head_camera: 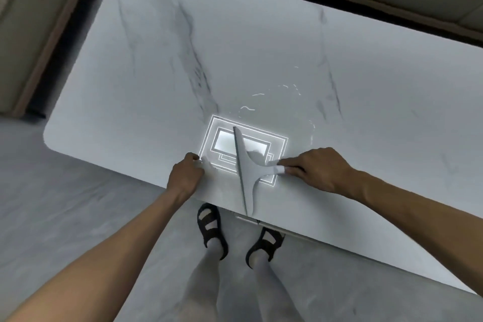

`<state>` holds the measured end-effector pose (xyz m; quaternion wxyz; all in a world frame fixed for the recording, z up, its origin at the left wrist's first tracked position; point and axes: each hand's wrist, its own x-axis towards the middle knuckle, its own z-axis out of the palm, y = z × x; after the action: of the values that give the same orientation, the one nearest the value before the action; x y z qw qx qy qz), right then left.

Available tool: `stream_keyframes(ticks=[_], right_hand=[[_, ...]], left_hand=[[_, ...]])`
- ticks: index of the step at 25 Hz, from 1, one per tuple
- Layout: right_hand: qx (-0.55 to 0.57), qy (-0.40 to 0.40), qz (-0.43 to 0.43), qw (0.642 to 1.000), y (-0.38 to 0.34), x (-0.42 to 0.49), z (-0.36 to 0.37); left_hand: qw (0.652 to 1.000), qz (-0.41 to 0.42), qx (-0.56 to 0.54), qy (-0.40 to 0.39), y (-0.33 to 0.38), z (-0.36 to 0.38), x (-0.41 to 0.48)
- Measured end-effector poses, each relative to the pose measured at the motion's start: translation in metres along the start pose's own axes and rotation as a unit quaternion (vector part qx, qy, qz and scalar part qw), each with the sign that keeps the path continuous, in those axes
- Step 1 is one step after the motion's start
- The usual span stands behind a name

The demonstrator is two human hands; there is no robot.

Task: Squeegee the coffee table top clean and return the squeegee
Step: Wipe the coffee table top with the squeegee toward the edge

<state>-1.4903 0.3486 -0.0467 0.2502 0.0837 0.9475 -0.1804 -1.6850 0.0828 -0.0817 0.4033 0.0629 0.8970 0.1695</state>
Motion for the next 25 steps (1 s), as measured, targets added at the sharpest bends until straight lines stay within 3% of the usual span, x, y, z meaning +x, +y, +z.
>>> stream_keyframes(ticks=[5, 9, 16, 25], right_hand=[[-0.032, -0.064, -0.156, 0.985, -0.09, 0.1, 0.02], [-0.022, -0.093, -0.185, 0.978, -0.115, 0.134, 0.029], [-0.025, -0.065, -0.119, 0.99, -0.055, 0.159, 0.001], [0.014, 0.026, 0.06, 0.998, 0.13, 0.106, -0.066]], left_hand=[[0.995, -0.068, -0.028, 0.063, -0.037, -0.037, 0.03], [0.995, -0.065, -0.051, 0.05, -0.05, -0.048, 0.047], [0.999, -0.019, 0.011, 0.041, -0.01, -0.037, 0.067], [0.987, 0.082, 0.122, 0.067, 0.126, 0.022, 0.082]])
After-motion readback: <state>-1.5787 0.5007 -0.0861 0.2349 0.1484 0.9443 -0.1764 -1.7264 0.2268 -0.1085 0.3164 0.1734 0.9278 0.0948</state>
